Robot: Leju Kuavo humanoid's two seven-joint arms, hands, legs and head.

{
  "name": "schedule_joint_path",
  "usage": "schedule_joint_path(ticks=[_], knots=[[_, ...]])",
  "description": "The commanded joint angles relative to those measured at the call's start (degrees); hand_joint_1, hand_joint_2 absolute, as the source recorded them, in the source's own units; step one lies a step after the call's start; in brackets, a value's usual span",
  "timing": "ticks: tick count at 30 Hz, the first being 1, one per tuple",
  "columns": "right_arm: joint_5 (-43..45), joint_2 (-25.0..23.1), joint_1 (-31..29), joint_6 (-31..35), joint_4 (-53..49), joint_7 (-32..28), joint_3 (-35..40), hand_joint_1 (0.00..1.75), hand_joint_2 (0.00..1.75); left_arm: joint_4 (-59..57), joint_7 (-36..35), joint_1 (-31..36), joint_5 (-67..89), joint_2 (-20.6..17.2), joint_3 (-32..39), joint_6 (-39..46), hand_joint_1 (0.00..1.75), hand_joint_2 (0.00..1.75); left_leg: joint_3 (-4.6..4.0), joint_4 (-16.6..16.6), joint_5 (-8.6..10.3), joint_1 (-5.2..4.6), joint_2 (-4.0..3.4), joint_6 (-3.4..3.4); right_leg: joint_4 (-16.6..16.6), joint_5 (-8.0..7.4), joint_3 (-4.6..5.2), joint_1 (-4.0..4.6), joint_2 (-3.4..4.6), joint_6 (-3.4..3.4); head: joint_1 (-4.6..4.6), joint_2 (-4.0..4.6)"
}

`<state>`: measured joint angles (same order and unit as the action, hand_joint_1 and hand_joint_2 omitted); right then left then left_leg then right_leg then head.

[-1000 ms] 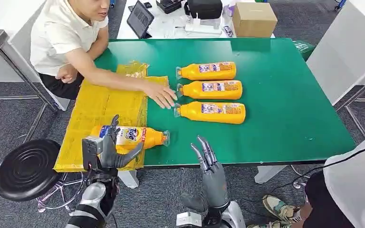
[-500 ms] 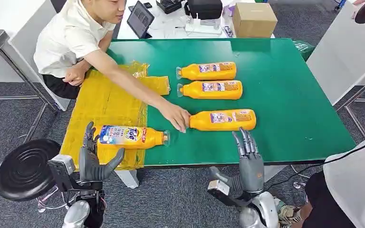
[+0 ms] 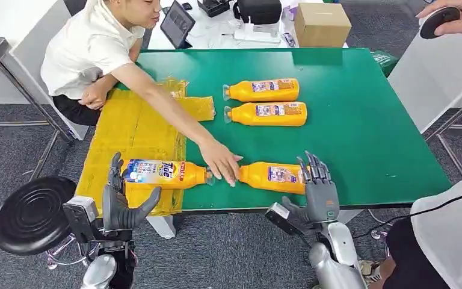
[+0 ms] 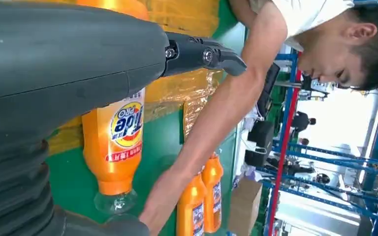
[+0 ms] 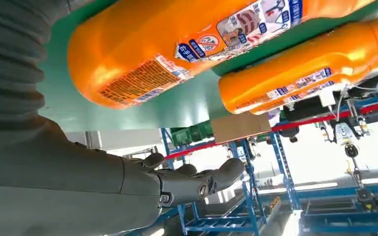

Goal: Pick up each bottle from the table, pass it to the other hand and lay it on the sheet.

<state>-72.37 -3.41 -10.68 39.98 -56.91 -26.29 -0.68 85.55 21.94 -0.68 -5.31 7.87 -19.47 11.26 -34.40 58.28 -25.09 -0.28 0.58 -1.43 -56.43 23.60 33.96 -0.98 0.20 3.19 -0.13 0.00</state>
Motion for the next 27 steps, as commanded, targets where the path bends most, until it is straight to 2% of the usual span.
schedule_joint_path(ticks=[1, 5, 13, 18, 27], knots=[[-1.81, 1.51, -7.44, 0.02, 13.54, 5.12, 1.67, 0.0, 1.75, -2.88, -0.32, 2.18, 0.58, -1.32, -1.93, 0.63, 0.0, 1.75, 0.21, -0.06, -0.04, 0.03, -0.05, 0.09, 0.06, 0.03, -0.2, 0.05, 0.0, -0.13, 0.02, 0.0], [-1.43, 1.62, -8.28, 0.02, 14.41, 5.0, 1.82, 0.0, 1.75, -2.93, -0.3, 2.24, 0.59, -1.29, -1.97, 0.61, 0.0, 1.75, 0.11, -0.03, -0.02, 0.03, -0.1, 0.07, 0.03, -0.01, -0.1, 0.04, 0.05, -0.1, 0.0, 0.0], [-1.29, 4.0, -16.07, 0.02, 27.08, 13.64, 7.13, 0.0, 1.75, -3.01, -0.29, 2.38, 0.61, -1.01, -2.89, 0.49, 0.0, 1.75, 0.19, -0.03, -0.06, 0.05, -0.18, 0.08, 0.05, 0.0, -0.16, 0.06, 0.12, -0.11, 0.0, 0.0], [-1.08, 5.91, -17.87, -0.63, 29.14, 18.79, 8.57, 0.0, 1.75, -2.76, -0.59, 1.5, 1.22, -1.15, -3.03, 0.41, 0.0, 1.75, 0.18, -0.04, -0.05, 0.02, -0.1, 0.07, 0.03, 0.03, -0.17, 0.03, 0.05, -0.1, 0.0, 0.0], [-0.61, 5.93, -18.31, -1.13, 29.27, 18.97, 9.0, 0.0, 1.75, -3.05, -0.76, 1.8, 1.46, -1.08, -3.29, 0.18, 0.0, 1.75, 0.15, -0.02, -0.05, 0.02, -0.06, 0.09, 0.02, 0.04, -0.14, 0.04, 0.02, -0.11, 0.0, 0.0]])
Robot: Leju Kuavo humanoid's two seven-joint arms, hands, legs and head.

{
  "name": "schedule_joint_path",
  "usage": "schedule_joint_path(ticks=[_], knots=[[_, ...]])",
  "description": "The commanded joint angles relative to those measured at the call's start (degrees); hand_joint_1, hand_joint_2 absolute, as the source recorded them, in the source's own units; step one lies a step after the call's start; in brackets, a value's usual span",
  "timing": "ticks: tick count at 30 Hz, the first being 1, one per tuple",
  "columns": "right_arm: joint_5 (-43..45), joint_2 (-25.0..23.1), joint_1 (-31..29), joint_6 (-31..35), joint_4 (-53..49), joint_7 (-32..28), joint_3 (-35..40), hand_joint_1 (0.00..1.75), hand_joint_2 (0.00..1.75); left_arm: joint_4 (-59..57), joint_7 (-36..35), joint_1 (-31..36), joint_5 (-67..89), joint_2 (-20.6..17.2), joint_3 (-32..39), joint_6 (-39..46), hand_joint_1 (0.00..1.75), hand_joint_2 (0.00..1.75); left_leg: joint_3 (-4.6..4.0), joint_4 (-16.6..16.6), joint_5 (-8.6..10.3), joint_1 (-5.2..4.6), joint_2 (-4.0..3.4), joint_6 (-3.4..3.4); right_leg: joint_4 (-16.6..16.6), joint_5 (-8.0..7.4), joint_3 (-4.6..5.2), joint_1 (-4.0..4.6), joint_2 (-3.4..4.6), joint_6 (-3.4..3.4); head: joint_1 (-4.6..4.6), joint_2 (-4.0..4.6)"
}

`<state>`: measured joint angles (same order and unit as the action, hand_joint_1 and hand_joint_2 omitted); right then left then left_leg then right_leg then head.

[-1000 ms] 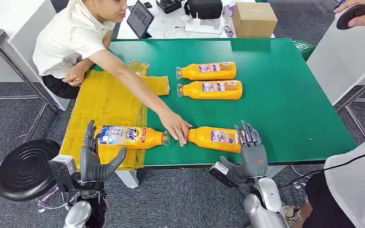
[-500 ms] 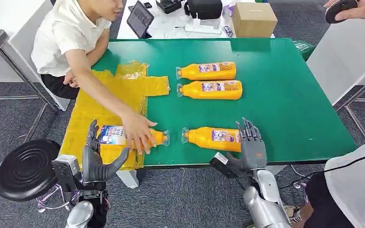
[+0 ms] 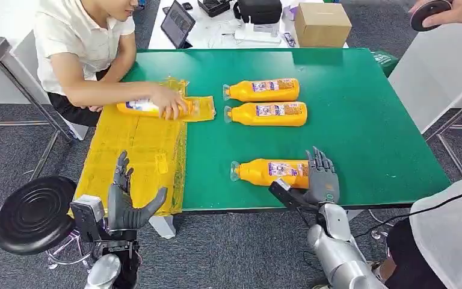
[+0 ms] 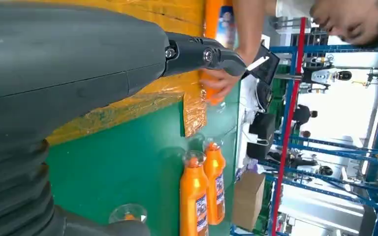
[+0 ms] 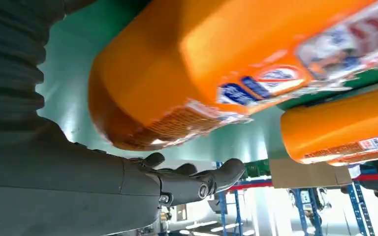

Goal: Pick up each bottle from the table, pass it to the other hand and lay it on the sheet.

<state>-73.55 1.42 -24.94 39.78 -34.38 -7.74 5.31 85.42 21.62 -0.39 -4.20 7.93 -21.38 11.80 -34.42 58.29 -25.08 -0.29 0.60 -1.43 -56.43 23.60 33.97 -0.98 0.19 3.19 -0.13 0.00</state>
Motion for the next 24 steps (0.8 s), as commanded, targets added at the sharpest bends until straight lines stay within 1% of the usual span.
schedule_joint_path(ticks=[1, 3, 4, 5, 7, 10, 11, 12, 13, 19, 21, 23, 24], knots=[[0.81, 1.04, -4.24, -1.25, 6.79, 0.38, 3.03, 0.0, 1.75, -3.13, -0.54, 1.65, 0.41, -1.15, -1.51, -0.47, 0.0, 1.75, 0.23, -0.06, -0.06, 0.04, -0.07, 0.1, 0.05, 0.05, -0.21, 0.05, 0.01, -0.14, 0.0, 0.0], [1.46, 1.03, -4.51, -2.6, 7.15, 0.37, 3.2, 0.0, 1.75, -3.51, -0.7, 1.9, 0.53, -1.1, -1.67, -0.62, 0.0, 1.75, 0.19, -0.04, -0.05, 0.03, -0.09, 0.09, 0.03, 0.04, -0.17, 0.05, 0.03, -0.13, 0.0, 0.0], [1.68, 1.23, -4.76, -5.39, 8.24, 2.55, 3.54, 0.0, 1.75, -3.59, -1.55, 1.86, 0.36, -1.27, -2.04, -1.51, 0.0, 1.75, 0.11, -0.04, -0.02, 0.01, -0.05, 0.06, 0.02, 0.01, -0.09, 0.02, 0.01, -0.08, 0.0, 0.0], [1.73, 1.27, -4.77, -5.68, 8.36, 2.85, 3.54, 0.0, 1.75, -3.57, -1.65, 1.83, 0.3, -1.27, -2.05, -1.61, 0.0, 1.75, 0.12, -0.02, -0.02, 0.03, -0.05, 0.06, 0.02, 0.02, -0.1, 0.04, 0.01, -0.08, 0.0, 0.0], [2.19, 1.68, -5.0, -8.61, 9.45, 4.12, 3.53, 0.0, 1.75, -3.45, -2.56, 1.63, -0.1, -1.45, -2.27, -2.61, 0.0, 1.75, 0.22, -0.05, -0.04, 0.05, -0.05, 0.09, 0.07, 0.03, -0.21, 0.06, -0.01, -0.12, 0.0, 0.0], [3.48, 2.04, -5.29, -12.34, 9.89, 3.66, 3.64, 0.0, 1.75, -3.14, -3.31, 1.47, -0.8, -1.53, -2.22, -3.82, 0.0, 1.75, 0.28, -0.07, -0.04, 0.05, -0.04, 0.1, 0.09, 0.04, -0.27, 0.06, -0.03, -0.14, -0.02, 0.0], [4.12, 2.28, -5.16, -12.47, 9.52, 2.76, 3.73, 0.75, 1.75, -3.12, -3.35, 1.55, -0.81, -1.5, -2.2, -3.96, 0.0, 1.75, 0.22, -0.05, -0.02, 0.03, -0.05, 0.06, 0.06, 0.02, -0.19, 0.04, -0.01, -0.08, 0.0, 0.0], [4.73, 2.36, -5.19, -13.24, 9.74, 2.31, 3.69, 1.75, 1.75, -3.19, -3.39, 1.63, -0.8, -1.48, -2.24, -4.09, 0.0, 1.75, 0.35, -0.08, -0.05, 0.06, -0.08, 0.11, 0.1, 0.04, -0.31, 0.08, -0.01, -0.16, 0.0, 0.0], [4.79, 2.45, -5.15, -13.32, 9.72, 1.99, 3.8, 1.73, 1.75, -3.25, -3.43, 1.72, -0.81, -1.47, -2.29, -4.19, 0.0, 1.75, 0.24, -0.05, -0.02, 0.04, -0.02, 0.08, 0.06, 0.03, -0.23, 0.05, -0.05, -0.11, 0.0, 0.0], [5.08, 2.48, -5.02, -13.25, 9.74, 1.61, 3.83, 1.75, 1.75, -3.45, -3.43, 1.89, -0.82, -1.4, -2.28, -4.21, 0.0, 1.75, 0.4, -0.07, 0.0, 0.06, 0.0, 0.09, 0.12, 0.01, -0.39, 0.07, -0.09, -0.14, 0.02, 0.0], [6.13, 2.47, -4.66, -13.31, 9.68, 0.12, 3.72, 1.75, 1.75, -3.63, -3.49, 2.07, -0.84, -1.45, -2.4, -4.42, 0.0, 1.75, 0.44, -0.05, 0.0, 0.04, 0.01, 0.07, 0.08, 0.01, -0.41, 0.05, -0.08, -0.11, 0.0, 0.0], [7.23, 2.39, -4.26, -13.17, 9.86, -1.23, 3.5, 1.75, 1.75, -3.94, -3.52, 2.28, -0.86, -1.41, -2.49, -4.51, 0.0, 1.75, 0.53, -0.11, 0.0, 0.09, 0.02, 0.16, 0.14, 0.03, -0.52, 0.11, -0.14, -0.23, 0.02, 0.0], [7.11, 2.43, -4.03, -12.97, 9.95, -1.45, 3.73, 1.75, 1.75, -4.04, -3.52, 2.34, -0.86, -1.39, -2.5, -4.51, 0.0, 1.75, 0.5, -0.09, 0.0, 0.06, 0.04, 0.09, 0.11, 0.02, -0.49, 0.07, -0.11, -0.13, 0.0, 0.0]])
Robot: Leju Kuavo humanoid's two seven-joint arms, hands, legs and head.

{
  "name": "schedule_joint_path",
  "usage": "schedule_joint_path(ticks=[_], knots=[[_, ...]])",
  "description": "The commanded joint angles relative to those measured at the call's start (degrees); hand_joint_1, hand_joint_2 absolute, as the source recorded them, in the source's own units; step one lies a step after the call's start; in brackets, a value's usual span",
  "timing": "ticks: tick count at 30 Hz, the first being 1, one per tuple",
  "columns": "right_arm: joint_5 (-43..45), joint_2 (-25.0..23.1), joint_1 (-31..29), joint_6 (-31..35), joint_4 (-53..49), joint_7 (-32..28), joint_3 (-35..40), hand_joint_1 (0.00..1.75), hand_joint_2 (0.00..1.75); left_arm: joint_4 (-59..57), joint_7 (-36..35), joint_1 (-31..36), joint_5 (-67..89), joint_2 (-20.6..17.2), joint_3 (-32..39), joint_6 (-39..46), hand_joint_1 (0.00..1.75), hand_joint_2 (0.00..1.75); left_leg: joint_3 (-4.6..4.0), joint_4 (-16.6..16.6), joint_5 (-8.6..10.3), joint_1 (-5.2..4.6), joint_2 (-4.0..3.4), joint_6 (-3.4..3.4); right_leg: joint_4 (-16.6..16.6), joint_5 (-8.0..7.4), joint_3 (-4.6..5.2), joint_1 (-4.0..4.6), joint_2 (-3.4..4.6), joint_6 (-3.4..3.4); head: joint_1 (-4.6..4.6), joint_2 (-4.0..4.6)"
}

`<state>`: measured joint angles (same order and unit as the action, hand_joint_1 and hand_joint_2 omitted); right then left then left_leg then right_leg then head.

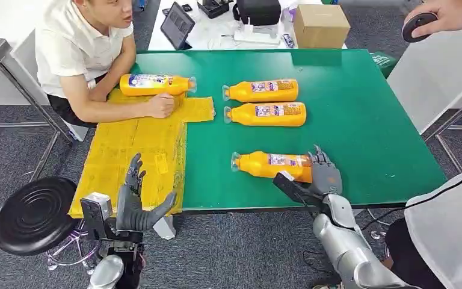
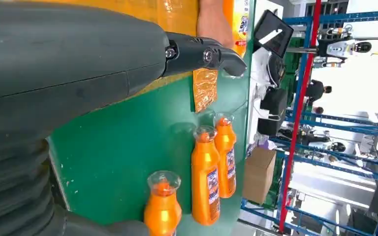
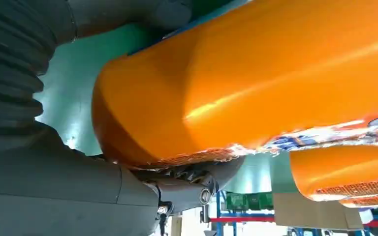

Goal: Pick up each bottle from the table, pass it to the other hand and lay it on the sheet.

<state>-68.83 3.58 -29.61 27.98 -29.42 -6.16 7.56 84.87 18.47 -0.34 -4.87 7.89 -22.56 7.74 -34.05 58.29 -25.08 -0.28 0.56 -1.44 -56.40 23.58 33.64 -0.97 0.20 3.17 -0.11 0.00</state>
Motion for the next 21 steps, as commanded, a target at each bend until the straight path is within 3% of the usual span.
schedule_joint_path(ticks=[1, 11, 13, 14, 21], knots=[[2.6, 0.2, 0.79, -1.1, 5.04, -3.23, 1.4, 1.75, 1.75, -3.55, -0.37, 2.33, -0.18, -1.33, -1.32, -0.45, 0.0, 1.75, 0.16, -0.08, -0.02, 0.07, 0.09, 0.11, 0.09, 0.05, -0.19, 0.08, -0.14, -0.14, -0.02, 0.0], [4.07, -0.08, 1.46, -0.71, 5.14, -5.75, 1.55, 1.75, 1.75, -3.77, -0.37, 2.56, -0.18, -1.37, -1.45, -0.5, 0.0, 1.75, 0.16, -0.07, -0.01, 0.07, 0.01, 0.08, 0.1, 0.03, -0.16, 0.08, -0.1, -0.09, -0.02, 0.0], [6.44, -0.41, 1.87, -0.23, 4.84, -8.04, 1.3, 1.75, 1.75, -3.84, -0.38, 2.67, -0.19, -1.44, -1.63, -0.57, 0.0, 1.75, 0.21, -0.11, 0.0, 0.09, 0.04, 0.12, 0.14, 0.03, -0.23, 0.1, -0.15, -0.15, -0.02, 0.0], [11.79, -1.49, 2.95, -1.62, 3.44, -12.94, -0.77, 1.75, 1.75, -3.77, -0.42, 2.4, -0.29, -1.58, -1.94, -0.9, 0.0, 1.75, 0.21, -0.1, 0.0, 0.11, 0.04, 0.14, 0.14, 0.03, -0.23, 0.12, -0.16, -0.18, -0.02, 0.0], [17.18, -2.67, 7.48, 0.29, -3.26, -17.4, 0.21, 1.75, 1.75, -2.94, -1.27, -0.26, -1.07, -1.66, -2.69, -2.64, 0.0, 1.75, 0.34, -0.18, -0.06, 0.11, -0.12, 0.16, 0.17, 0.05, -0.31, 0.12, -0.02, -0.19, -0.02, 0.0]])
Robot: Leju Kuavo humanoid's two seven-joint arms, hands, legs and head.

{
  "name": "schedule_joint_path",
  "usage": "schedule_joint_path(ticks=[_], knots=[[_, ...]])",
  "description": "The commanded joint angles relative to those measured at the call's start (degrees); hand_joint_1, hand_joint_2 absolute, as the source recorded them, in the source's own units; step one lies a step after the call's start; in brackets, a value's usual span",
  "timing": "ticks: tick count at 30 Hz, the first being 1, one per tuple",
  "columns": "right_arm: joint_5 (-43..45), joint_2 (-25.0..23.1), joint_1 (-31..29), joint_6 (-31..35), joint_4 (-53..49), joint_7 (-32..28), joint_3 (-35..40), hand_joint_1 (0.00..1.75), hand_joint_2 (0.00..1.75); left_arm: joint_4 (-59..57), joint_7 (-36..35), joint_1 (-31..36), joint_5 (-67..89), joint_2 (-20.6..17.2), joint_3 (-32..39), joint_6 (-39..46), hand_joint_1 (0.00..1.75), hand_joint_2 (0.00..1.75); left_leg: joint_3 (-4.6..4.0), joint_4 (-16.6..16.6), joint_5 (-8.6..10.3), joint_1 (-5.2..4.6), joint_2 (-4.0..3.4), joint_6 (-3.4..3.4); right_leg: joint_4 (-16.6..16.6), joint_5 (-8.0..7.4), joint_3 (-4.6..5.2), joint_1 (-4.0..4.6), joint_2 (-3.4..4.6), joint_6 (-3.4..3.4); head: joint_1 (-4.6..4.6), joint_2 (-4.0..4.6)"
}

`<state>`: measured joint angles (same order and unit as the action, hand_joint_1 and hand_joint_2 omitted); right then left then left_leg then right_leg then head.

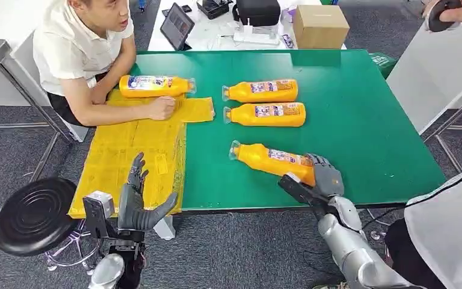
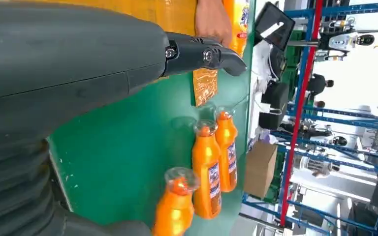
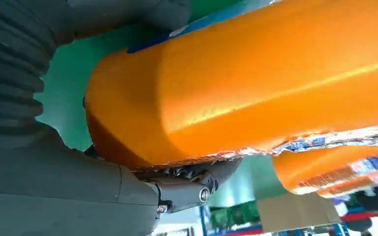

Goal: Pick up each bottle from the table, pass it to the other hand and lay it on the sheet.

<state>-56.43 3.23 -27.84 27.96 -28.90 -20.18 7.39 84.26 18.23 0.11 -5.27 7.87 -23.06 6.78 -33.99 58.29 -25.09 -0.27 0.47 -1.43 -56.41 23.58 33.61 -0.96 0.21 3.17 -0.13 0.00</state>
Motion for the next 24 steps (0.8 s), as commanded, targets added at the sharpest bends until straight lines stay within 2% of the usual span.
schedule_joint_path(ticks=[1, 7, 11, 16, 24], knots=[[5.12, -2.34, 5.8, 0.45, -4.08, -3.64, 0.61, 1.75, 1.75, -2.57, -1.28, -0.71, -1.04, -1.51, -2.17, -1.98, 0.0, 1.75, 0.17, -0.1, -0.04, 0.07, -0.01, 0.09, 0.11, 0.04, -0.18, 0.08, -0.04, -0.12, 0.0, 0.0], [12.42, -3.69, 6.75, 3.33, -9.71, -10.78, 2.12, 1.75, 1.75, -11.95, -4.57, 0.51, -8.86, 0.59, -3.65, -5.18, 0.0, 1.75, 0.15, -0.13, 0.0, 0.04, 0.0, 0.09, 0.12, 0.01, -0.16, 0.05, -0.03, -0.12, -0.02, 0.0], [14.97, -4.11, 8.49, 4.84, -14.68, -11.38, 4.89, 1.75, 1.75, -16.14, -2.63, 0.28, -12.89, -0.06, -6.39, -4.73, 0.0, 1.75, 0.07, -0.1, -0.02, 0.01, -0.05, 0.07, 0.07, 0.01, -0.05, 0.01, 0.05, -0.09, 0.0, 0.0], [19.53, -4.62, 9.99, 2.39, -20.96, -13.56, 8.1, 1.75, 1.75, -16.05, -0.31, 3.08, -12.74, -1.02, -4.58, -5.25, 0.0, 1.75, -0.25, -0.03, -0.02, 0.02, 0.01, 0.08, 0.0, 0.03, 0.22, 0.02, 0.0, -0.09, 0.0, 0.0], [20.4, -5.04, 9.96, 1.68, -21.79, -14.81, 9.73, 1.75, 1.75, -17.77, 0.62, 3.91, -11.95, -0.79, -4.5, -7.27, 0.0, 1.75, -0.21, -0.06, -0.03, 0.02, 0.03, 0.1, 0.02, 0.05, 0.18, 0.03, -0.02, -0.11, 0.0, 0.0]])
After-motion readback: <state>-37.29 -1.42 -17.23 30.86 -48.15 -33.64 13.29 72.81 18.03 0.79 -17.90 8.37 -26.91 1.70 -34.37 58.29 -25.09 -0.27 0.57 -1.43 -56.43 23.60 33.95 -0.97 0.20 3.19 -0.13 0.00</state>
